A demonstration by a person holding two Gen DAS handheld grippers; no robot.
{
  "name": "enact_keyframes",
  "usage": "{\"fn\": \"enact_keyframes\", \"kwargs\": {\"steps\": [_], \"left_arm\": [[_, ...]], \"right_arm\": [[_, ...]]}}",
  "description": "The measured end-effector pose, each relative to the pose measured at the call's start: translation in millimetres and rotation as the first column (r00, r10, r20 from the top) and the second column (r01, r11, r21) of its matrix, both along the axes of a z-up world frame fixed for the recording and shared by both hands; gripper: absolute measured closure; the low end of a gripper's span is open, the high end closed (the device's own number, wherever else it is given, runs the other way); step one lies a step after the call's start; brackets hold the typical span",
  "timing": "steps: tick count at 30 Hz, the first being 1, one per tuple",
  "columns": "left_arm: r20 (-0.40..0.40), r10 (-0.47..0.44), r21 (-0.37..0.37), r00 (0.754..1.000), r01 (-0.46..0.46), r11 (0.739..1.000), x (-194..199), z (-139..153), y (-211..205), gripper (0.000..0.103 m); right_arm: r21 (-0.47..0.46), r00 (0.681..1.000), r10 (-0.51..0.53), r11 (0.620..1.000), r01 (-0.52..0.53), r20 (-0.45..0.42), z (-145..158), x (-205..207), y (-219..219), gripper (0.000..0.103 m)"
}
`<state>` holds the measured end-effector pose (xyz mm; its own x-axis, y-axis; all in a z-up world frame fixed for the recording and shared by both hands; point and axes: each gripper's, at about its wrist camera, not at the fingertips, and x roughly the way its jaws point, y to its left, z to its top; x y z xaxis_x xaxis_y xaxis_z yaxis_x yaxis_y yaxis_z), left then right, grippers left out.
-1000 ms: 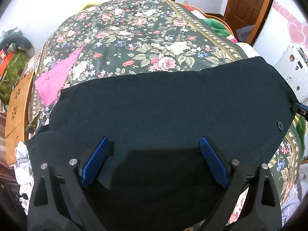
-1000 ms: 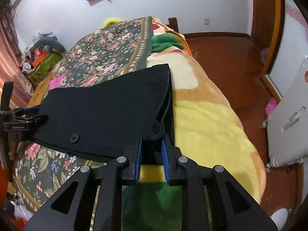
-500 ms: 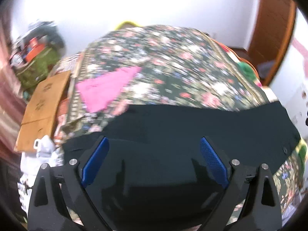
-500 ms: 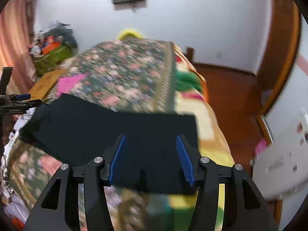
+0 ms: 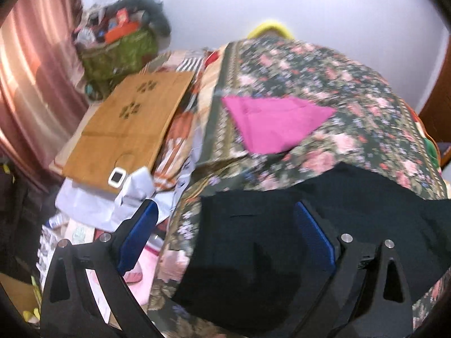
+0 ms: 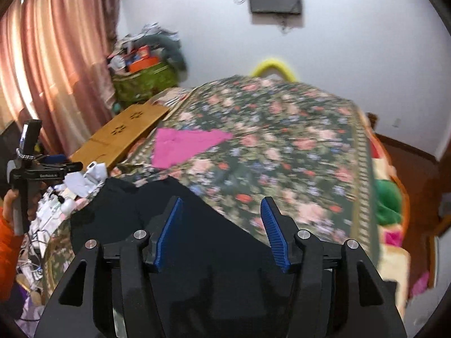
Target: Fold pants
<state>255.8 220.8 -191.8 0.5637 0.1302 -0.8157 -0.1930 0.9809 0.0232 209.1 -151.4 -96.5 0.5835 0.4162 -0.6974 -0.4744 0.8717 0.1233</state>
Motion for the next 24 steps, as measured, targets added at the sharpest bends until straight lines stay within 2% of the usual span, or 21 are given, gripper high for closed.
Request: {"fn": "enact_keyframes", "kwargs": {"steps": [6,8,14,15,16,17,18,20,22,24], "left_arm": [[-0.108,-0.012,-0.093,0.994,0.002,0.996,21.9,-54.1,37.0,0.006],[-0.139,-0.029,-0.134,0.99,0.01,0.991,30.3,-72.8,42.4,0.009],[-0.236,-0.083,-0.265,0.968,0.018,0.964,56.3,-121.0,43.4,0.028],[-0.228,-0.104,-0.295,0.968,0.033,0.955,58.3,-124.2,41.7,0.034],[-0.215,-0.127,-0.327,0.968,0.051,0.944,58.5,-124.7,40.5,0.045],[-0.206,-0.153,-0.355,0.967,0.072,0.932,59.1,-125.6,38.0,0.049],[-0.199,-0.161,-0.353,0.967,0.082,0.932,58.9,-125.4,35.8,0.051],[-0.182,-0.178,-0.336,0.967,0.109,0.935,56.6,-123.5,31.7,0.056],[-0.172,-0.19,-0.318,0.967,0.128,0.939,53.8,-120.7,28.9,0.065],[-0.163,-0.19,-0.27,0.968,0.142,0.952,49.0,-115.7,24.6,0.071]], "right_arm": [[-0.026,0.99,0.094,0.995,-0.097,-0.109,-38.8,42.5,58.4,0.049],[-0.026,0.981,0.123,0.991,-0.129,-0.152,-53.6,56.2,74.5,0.049],[-0.022,0.948,0.17,0.983,-0.182,-0.268,-94.3,96.7,115.2,0.049],[-0.025,0.942,0.172,0.982,-0.187,-0.287,-100.5,102.7,122.1,0.049],[-0.027,0.938,0.175,0.981,-0.192,-0.3,-105.8,107.8,127.2,0.049],[-0.03,0.93,0.186,0.978,-0.206,-0.317,-112.7,113.2,134.2,0.049],[-0.031,0.926,0.191,0.977,-0.213,-0.326,-116.2,115.8,138.1,0.05],[-0.023,0.912,0.218,0.97,-0.241,-0.348,-123.7,118.1,148.0,0.054],[-0.03,0.903,0.229,0.966,-0.257,-0.365,-131.4,118.8,155.7,0.076],[-0.049,0.907,0.225,0.965,-0.259,-0.356,-134.5,118.3,160.0,0.086]]}}
